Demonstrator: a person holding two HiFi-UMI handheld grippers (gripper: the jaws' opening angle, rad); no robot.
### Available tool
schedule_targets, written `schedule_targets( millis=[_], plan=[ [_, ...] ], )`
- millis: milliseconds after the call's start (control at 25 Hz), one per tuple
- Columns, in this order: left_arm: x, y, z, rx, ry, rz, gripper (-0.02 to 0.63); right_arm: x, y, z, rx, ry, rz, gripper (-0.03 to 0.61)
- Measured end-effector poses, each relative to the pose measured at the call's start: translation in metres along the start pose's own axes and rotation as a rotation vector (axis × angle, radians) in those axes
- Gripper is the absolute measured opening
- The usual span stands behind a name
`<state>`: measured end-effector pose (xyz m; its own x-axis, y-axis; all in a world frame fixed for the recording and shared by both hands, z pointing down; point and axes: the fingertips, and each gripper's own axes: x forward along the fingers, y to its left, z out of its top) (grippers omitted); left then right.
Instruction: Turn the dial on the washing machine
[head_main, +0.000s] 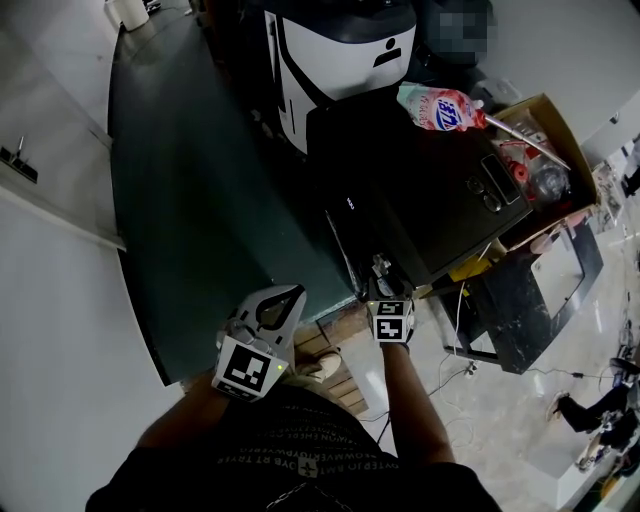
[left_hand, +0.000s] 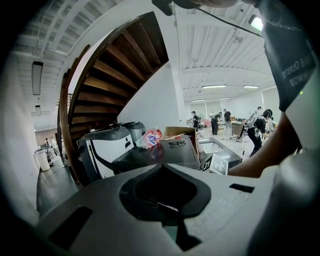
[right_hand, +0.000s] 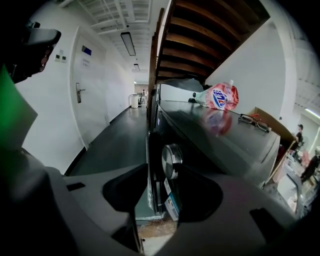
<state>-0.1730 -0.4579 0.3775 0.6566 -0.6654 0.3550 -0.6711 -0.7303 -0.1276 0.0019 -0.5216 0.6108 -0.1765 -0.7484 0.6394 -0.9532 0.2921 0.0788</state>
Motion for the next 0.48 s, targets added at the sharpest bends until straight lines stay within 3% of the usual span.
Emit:
schedule_targets(
  millis=[200, 480],
  plan=[
    [-0.003, -0.004, 0.008, 0.017, -0.013, -0.007, 0.006, 0.002, 0.002, -0.013, 0.037, 0.025, 0.022, 0.186],
    [-0.011, -0.004, 0.007, 0.025, -0.002, 0.005, 0.006, -0.012, 0.009, 0.022, -0.035, -0.061, 0.033, 0.186]
  ],
)
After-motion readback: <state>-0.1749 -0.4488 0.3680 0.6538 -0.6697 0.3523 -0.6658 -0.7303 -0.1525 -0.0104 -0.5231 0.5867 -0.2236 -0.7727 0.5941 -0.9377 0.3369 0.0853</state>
